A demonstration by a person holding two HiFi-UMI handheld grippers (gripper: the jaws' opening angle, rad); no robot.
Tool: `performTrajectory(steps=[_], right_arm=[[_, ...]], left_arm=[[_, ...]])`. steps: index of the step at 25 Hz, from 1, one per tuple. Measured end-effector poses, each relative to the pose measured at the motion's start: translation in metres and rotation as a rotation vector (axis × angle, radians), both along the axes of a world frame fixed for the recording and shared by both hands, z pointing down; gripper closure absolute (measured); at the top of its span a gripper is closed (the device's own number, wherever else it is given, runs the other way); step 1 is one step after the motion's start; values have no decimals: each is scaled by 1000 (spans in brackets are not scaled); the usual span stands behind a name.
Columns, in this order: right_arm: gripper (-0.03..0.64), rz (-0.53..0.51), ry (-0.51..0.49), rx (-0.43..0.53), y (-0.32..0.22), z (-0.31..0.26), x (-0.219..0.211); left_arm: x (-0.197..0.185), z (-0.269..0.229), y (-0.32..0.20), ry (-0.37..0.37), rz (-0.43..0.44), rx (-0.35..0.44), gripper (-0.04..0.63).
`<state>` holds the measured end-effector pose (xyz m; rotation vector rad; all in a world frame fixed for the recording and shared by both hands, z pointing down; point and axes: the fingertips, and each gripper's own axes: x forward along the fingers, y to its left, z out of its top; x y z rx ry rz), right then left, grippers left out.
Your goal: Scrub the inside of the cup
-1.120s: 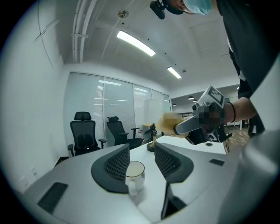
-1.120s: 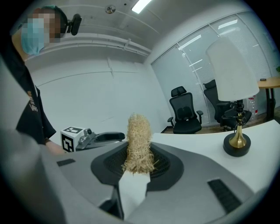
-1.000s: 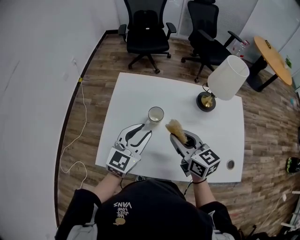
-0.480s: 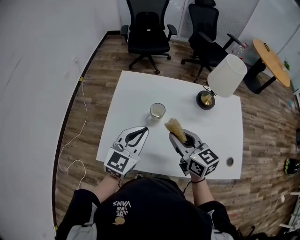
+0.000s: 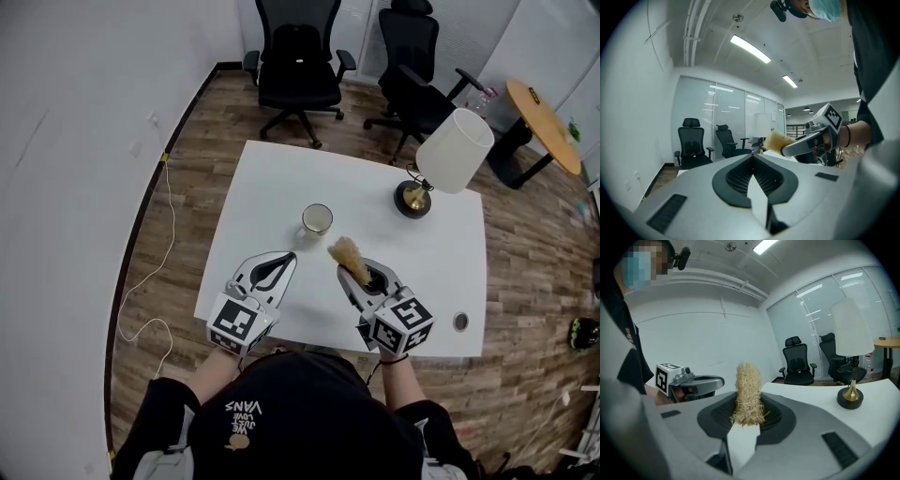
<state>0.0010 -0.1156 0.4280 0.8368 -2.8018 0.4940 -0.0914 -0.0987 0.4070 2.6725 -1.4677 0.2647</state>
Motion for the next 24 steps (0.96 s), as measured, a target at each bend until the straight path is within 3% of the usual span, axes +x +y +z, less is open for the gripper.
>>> performTrajectory(steps=[6,12,24], right_arm=[[514,-9,10,3,0,1,-4],[514,-11,7,-2,0,2,-5],[514,-12,7,-12,-2,6,-7]], left_arm=[[-3,4,-2,23,-5,-11,584],[-1,3,-3,-9,0,4,584],[0,5,-7,-1,10,-3,584]])
